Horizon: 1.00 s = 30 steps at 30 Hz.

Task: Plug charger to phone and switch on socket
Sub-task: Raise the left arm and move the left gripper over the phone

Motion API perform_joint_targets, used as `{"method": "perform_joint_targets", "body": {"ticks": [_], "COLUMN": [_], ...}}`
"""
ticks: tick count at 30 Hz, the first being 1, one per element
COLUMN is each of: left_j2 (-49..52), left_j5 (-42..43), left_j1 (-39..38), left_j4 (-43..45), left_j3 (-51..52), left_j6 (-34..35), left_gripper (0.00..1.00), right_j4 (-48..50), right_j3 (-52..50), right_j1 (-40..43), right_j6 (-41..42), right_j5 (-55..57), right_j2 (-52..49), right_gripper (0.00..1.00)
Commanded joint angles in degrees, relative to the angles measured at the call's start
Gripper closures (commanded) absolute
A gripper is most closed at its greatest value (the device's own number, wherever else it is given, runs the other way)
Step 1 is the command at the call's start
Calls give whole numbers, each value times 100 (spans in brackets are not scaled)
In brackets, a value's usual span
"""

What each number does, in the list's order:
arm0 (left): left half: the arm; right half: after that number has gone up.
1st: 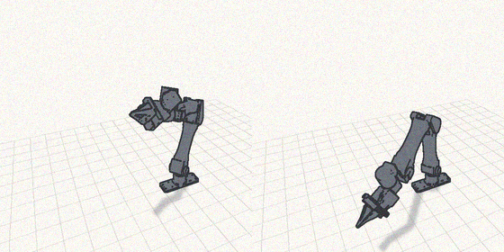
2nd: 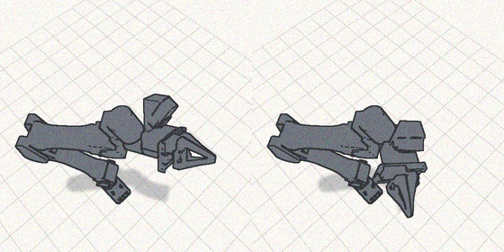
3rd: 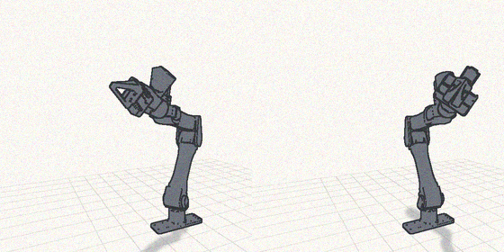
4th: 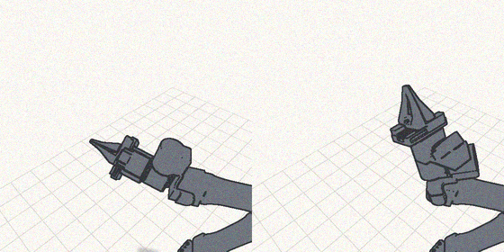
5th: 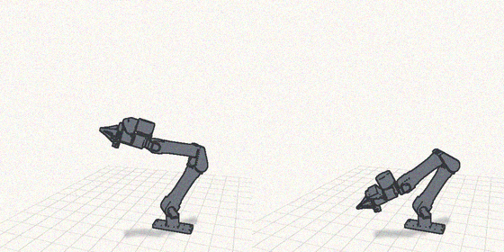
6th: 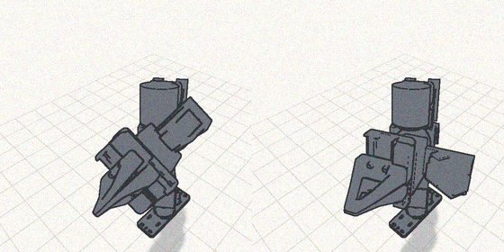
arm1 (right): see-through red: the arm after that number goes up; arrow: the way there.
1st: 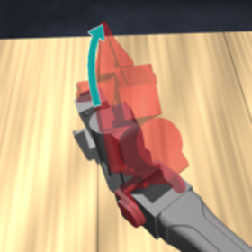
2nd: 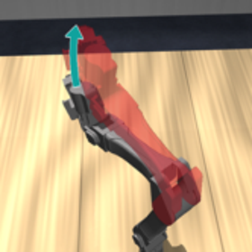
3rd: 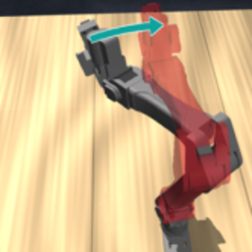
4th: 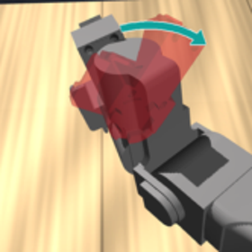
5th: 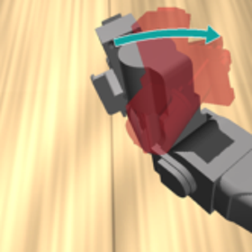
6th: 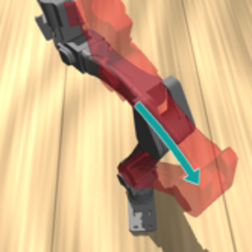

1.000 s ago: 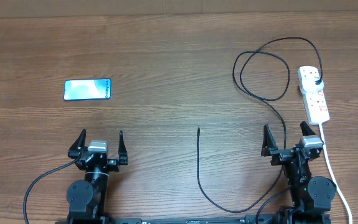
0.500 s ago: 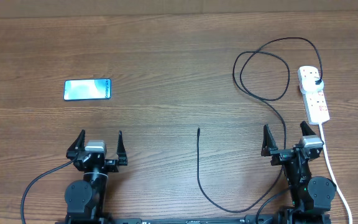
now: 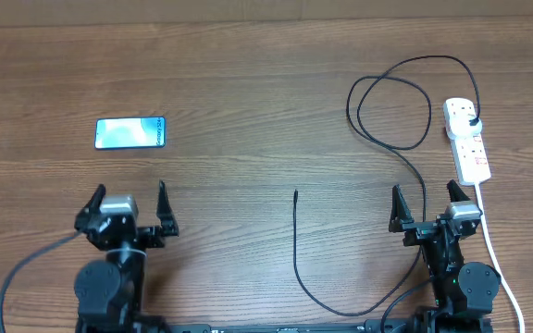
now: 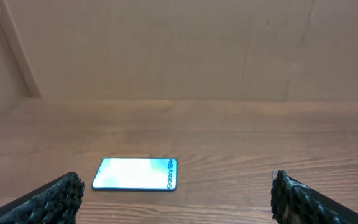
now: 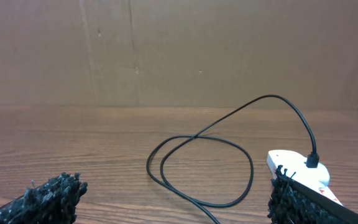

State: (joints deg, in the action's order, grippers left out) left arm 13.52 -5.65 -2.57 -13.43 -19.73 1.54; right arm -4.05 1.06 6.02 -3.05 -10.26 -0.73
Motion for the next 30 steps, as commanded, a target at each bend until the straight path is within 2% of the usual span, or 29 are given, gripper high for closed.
{"method": "perform_joint_targets", "body": {"ticks": [1,8,13,20,26,30], "left_j2": [706,2262,3112,3637,3869,3926], "left_j5": [-122,-393,-59,848,966,584], "left_j1": [39,39,31,31,28,31], "left_j4": [17,-153,-310,-199,-188,-273], "left_j3": [-595,-1867,-2702,-2734,-2736,-2752], "left_j6": [442,1244,1266,1263,1545,1974], "left_gripper": [0,1,0,0,0,0], "right_j4": [24,24,24,24,24,24], "right_j3": [-61,-61,-61,-61,-61,-61], "right_j1": [35,35,35,35,35,35], "right_j6": [-26,-26,-26,-26,-26,-26], "right_j5": [-9,-9,-9,-9,-9,-9], "right_j2": [57,57,57,57,57,57], "right_gripper": [0,0,0,0,0,0]}}
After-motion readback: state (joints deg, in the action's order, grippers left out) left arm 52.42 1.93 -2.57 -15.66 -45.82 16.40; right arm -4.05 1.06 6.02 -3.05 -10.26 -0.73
